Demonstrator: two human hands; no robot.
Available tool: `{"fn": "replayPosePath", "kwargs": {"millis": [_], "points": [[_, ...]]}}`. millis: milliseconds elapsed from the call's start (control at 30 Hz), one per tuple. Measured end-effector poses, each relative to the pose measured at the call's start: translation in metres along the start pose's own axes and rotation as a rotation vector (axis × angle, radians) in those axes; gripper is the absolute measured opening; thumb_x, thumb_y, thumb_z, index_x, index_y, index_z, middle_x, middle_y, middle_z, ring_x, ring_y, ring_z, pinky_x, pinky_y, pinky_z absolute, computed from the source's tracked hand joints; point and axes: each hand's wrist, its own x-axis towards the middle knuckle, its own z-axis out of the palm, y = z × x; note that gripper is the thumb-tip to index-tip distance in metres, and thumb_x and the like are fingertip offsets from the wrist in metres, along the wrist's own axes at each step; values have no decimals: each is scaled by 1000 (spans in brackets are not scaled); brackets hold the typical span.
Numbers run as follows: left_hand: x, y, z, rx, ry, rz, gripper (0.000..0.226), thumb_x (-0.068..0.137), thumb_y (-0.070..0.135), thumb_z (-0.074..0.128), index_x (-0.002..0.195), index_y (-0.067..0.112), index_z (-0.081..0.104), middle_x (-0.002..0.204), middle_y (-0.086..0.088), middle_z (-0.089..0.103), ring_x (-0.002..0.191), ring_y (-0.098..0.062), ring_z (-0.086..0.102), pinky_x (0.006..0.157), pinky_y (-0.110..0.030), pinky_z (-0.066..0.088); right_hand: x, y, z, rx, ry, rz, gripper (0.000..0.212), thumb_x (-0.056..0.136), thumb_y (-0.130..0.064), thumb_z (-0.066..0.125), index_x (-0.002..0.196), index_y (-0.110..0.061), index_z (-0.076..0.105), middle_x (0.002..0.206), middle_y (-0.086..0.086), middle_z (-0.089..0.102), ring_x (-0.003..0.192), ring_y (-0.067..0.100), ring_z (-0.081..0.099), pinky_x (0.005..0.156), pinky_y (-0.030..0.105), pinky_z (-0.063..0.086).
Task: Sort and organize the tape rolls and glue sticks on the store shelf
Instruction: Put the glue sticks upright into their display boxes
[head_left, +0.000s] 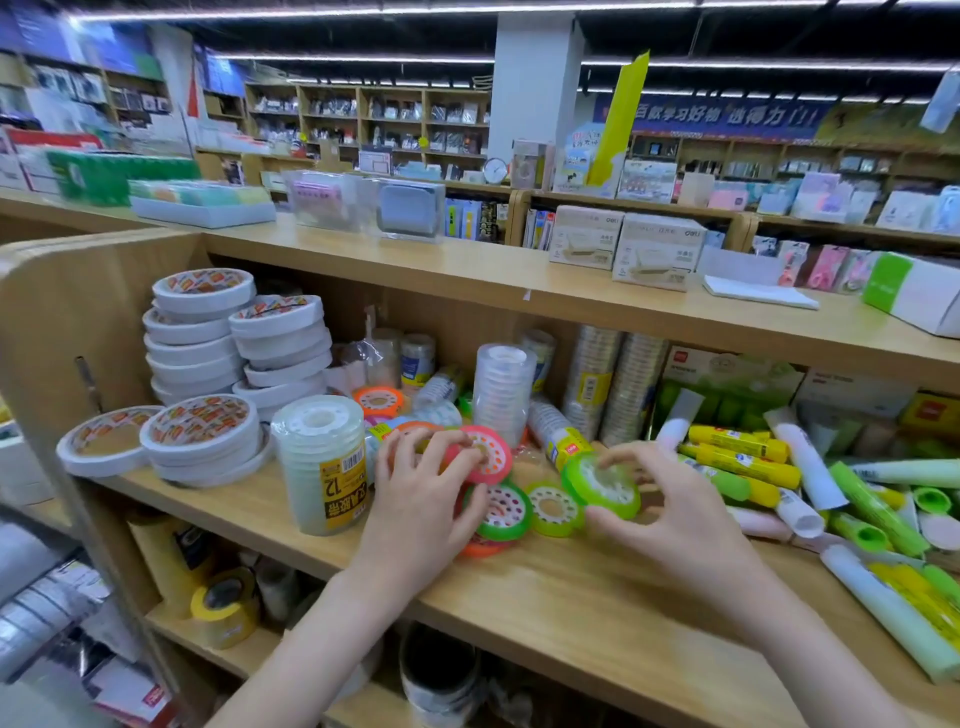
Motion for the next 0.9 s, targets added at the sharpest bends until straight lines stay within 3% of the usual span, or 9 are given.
{"fn": "replayPosePath", "kwargs": {"millis": [67, 133, 233, 367, 467, 567, 667, 767, 900], "points": [[0, -1, 1, -10, 10, -7, 33, 83, 40, 46, 100, 20, 65, 108, 1, 61, 108, -24, 51, 103, -46, 27, 23, -5, 9, -29, 33, -45, 33, 72, -28, 77, 99, -23, 57, 104, -4, 55, 94, 1, 50, 83, 19, 41], [0, -5, 1, -32, 28, -30, 36, 84, 39, 44, 107, 19, 63, 111, 0, 60, 110, -22, 50, 104, -44, 25, 43, -7, 21, -169, -95, -48, 34, 77, -35, 71, 105, -18, 60, 119, 1, 50, 110, 15, 47, 94, 29, 39], [0, -13, 1, -53, 40, -51, 42, 84, 38, 43, 114, 16, 61, 118, -6, 59, 114, -23, 45, 103, -41, 25, 70, -14, 24, -171, -67, -49, 37, 84, -33, 65, 116, -15, 60, 129, 6, 46, 120, 23, 44, 96, 26, 31], [1, -16, 7, 60, 10, -20, 45, 84, 43, 42, 114, 16, 63, 120, -7, 61, 116, -25, 46, 103, -44, 23, 104, -31, 40, -248, -141, -38, 58, 90, -24, 57, 141, -31, 30, 143, 8, 28, 116, 26, 48, 94, 29, 37], [2, -19, 10, 77, 25, -12, 44, 82, 43, 42, 111, 18, 65, 118, -5, 62, 115, -23, 42, 104, -49, 32, 112, -38, 60, -234, -94, 33, 55, 87, -26, 61, 135, -32, 34, 137, 8, 28, 103, 29, 55, 90, 32, 41], [1, -21, 12, 79, 46, 4, 41, 82, 43, 42, 112, 21, 59, 118, -4, 61, 113, -23, 43, 97, -54, 41, 103, -34, 61, -187, 81, -29, 46, 80, -24, 71, 118, -24, 47, 128, 2, 35, 96, 22, 56, 79, 19, 37], [1, -21, 15, 83, 67, 10, 38, 82, 43, 43, 112, 23, 55, 118, -4, 60, 112, -24, 46, 99, -52, 41, 84, -28, 50, -188, 256, -116, 38, 73, -12, 77, 103, -13, 54, 128, 9, 39, 106, 16, 47, 82, 10, 31], [6, -21, 17, 104, 87, 4, 38, 80, 41, 44, 106, 20, 62, 115, -5, 61, 109, -26, 46, 95, -54, 43, 70, -26, 32, -233, 399, -165, 35, 68, -6, 79, 94, -5, 55, 127, 19, 42, 95, 21, 53, 74, 18, 40], [10, -22, 17, 108, 76, -6, 38, 78, 39, 43, 103, 19, 62, 111, -3, 61, 107, -26, 45, 91, -55, 43, 70, -22, 22, -257, 386, -163, 37, 67, -3, 80, 95, -6, 56, 131, 18, 44, 97, 16, 52, 71, 24, 43]]}}
